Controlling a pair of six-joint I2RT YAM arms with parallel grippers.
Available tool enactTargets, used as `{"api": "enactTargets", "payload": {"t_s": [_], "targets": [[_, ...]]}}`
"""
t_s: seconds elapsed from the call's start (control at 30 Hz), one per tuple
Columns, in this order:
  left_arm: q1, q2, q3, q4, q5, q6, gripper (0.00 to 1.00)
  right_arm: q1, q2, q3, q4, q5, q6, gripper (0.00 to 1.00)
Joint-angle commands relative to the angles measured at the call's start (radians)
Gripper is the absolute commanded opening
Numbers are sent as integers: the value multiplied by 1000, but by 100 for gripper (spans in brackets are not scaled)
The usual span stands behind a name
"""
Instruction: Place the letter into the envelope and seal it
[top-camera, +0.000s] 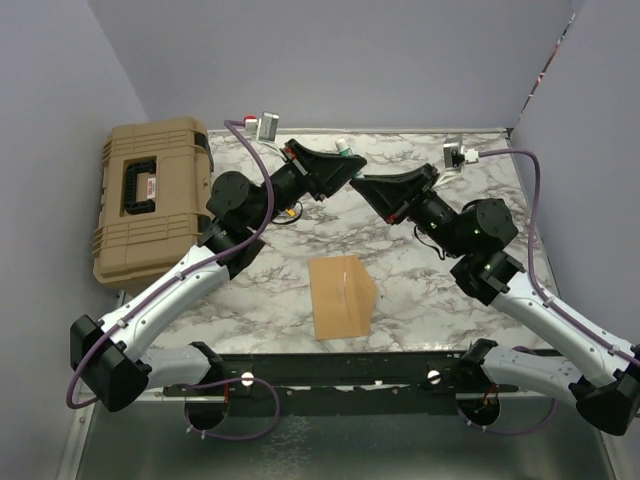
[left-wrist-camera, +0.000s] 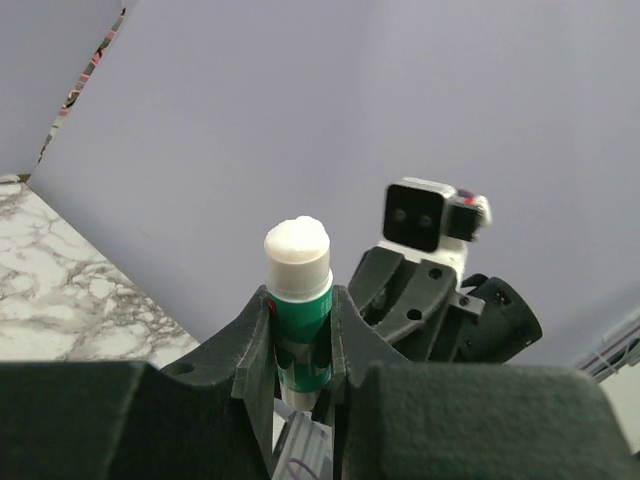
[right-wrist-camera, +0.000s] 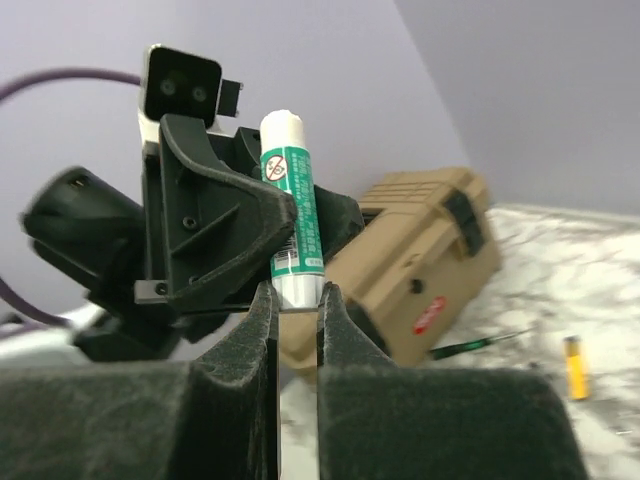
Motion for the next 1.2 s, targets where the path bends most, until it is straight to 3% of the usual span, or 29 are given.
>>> {"api": "enactTargets", "payload": {"t_s": [0.0,0.33,0.5,0.57,0.7,0.8,1.03,1.17], "targets": [[-4,-32,-13,79,91,106,0,-26,-12,-94,211,23,521,1],[-3,-47,-30,123,183,118,0,-27,91,-285,807,-11,1082,1],[-4,-49,-40,127,185,109,0,-25,93,-257,785,-23,1089,1],[-3,-51,-43,127,176,100,0,-27,59,-244,686,-19,981,5],[-2,-53,-35,109,133,69,0,-25,-31,-129,273,-3,566,44],[-2,-55,-21,56,79,43,0,-26,-63,-71,120,10,308,59],[-1,-47,44,-118,-23,-39,0,-25,-77,-16,84,-160,-286,65],[-1,-25,74,-158,-24,-134,0,-25,-77,-6,77,-179,-503,65]]}}
